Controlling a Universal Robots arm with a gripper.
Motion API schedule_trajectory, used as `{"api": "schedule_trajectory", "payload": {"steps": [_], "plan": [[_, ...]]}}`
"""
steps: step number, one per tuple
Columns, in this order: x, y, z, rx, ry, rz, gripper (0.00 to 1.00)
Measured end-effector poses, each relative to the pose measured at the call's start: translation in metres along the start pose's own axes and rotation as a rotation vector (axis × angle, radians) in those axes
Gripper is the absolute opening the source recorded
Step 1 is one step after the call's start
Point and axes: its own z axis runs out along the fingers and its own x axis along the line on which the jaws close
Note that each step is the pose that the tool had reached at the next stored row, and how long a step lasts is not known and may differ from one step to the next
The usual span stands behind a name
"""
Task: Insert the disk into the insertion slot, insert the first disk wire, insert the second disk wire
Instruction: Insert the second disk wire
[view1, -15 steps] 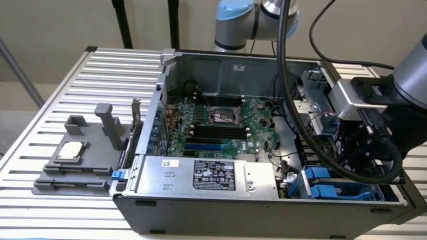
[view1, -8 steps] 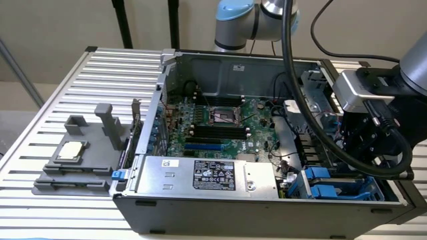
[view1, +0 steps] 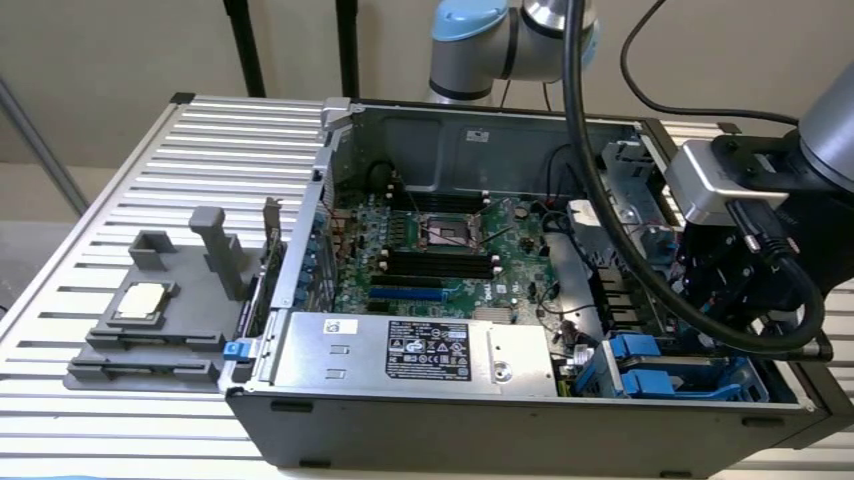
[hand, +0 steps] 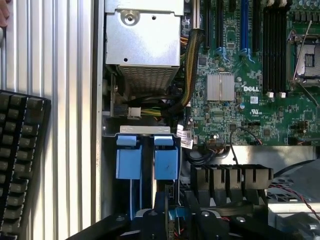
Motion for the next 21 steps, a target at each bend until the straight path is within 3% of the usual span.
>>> {"api": "schedule_trajectory", "payload": {"steps": [2,3,6,8,9,11,15,21], "plan": [[0.0000,0.0000,0.0000,0.0001,0.0000,0.000,0.33],[0.0000,0.0001,-0.0001,0.0001,0.0001,0.000,0.39],[0.0000,0.0002,0.0000,0.0003,0.0001,0.000,0.37],[0.0000,0.0002,0.0000,0.0007,0.0000,0.000,0.24],[0.0000,0.0003,0.0002,0.0009,0.0000,-0.001,0.24],[0.0001,0.0003,0.0018,0.0021,-0.0005,-0.001,0.12],[0.0005,0.0007,0.0079,0.0067,-0.0020,-0.002,0.12],[0.0007,0.0017,0.0079,0.0076,-0.0028,-0.003,0.12]]}}
